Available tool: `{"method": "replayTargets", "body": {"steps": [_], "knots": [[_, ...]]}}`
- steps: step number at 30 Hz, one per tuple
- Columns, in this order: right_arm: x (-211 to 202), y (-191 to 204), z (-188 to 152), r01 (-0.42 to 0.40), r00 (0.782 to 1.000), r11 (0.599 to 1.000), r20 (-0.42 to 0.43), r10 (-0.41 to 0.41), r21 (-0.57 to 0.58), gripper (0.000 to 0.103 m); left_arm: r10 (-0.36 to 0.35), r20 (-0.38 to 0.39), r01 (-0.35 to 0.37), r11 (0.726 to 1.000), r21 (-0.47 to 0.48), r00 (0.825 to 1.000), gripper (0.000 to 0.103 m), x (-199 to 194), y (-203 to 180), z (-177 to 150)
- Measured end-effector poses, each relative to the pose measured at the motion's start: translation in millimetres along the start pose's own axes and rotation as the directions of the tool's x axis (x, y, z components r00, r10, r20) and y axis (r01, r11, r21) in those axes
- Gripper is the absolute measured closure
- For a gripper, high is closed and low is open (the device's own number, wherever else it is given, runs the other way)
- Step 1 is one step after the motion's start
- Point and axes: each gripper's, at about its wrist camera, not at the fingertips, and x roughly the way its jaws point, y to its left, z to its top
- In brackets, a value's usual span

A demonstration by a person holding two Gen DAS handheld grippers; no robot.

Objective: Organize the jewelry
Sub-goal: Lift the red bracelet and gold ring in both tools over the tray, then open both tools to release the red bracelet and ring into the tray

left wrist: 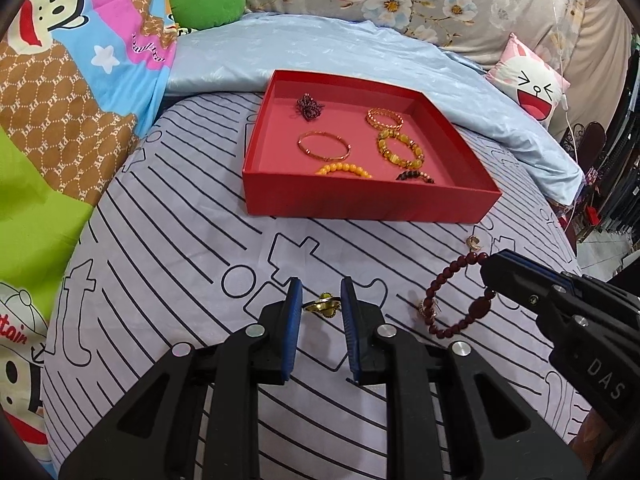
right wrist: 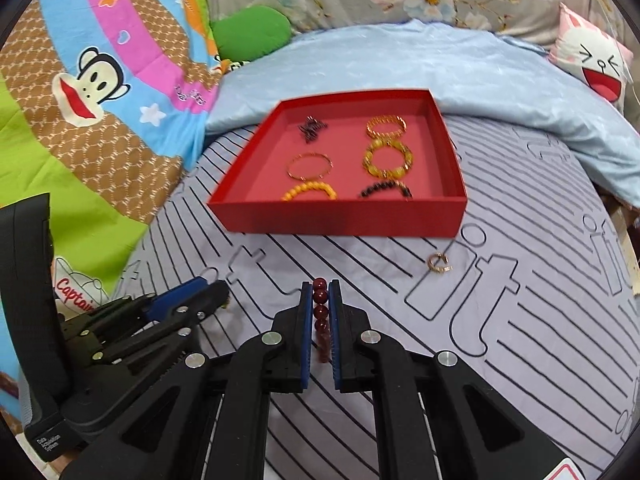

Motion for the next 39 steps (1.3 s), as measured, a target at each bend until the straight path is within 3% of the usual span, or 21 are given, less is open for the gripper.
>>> {"method": "replayTargets", "body": {"steps": [7, 17, 23, 29, 39], "knots": [[-15.7, -5.5, 30.5, 0.011, 0.999, 1.000, 0.051, -0.010, -0.021, 0.096, -0.038, 0.022, 0.038, 0.999, 0.017, 0.999, 0.084, -11.4, -6.2, 26.1], [-4.8, -18.7, 111.9, 0.007, 0.995, 0.999, 0.103, -0.003, -0.034, 0.096, -0.053, 0.084, 0.045, 0.995, 0.092, 0.995, 0.084, 0.1, -22.0, 105.7], [33.1, -29.5, 158.0, -0.018, 0.997, 0.999, 0.071, 0.020, -0.030, 0.096, -0.051, 0.066, 0.044, 0.993, 0.106, 0.997, 0.084, 36.9, -21.7, 152.2], [73.9, -35.9, 190.3, -0.047, 0.999, 0.998, 0.018, 0.048, -0.035, 0.096, -0.055, 0.034, 0.051, 0.991, 0.124, 0.998, 0.084, 72.4, -20.8, 178.5], [143.4, -50.5, 197.3, -0.097, 0.991, 0.994, -0.092, 0.101, 0.044, 0.095, -0.034, -0.030, 0.038, 0.991, 0.127, 0.999, 0.084, 124.7, -14.1, 194.8]]}}
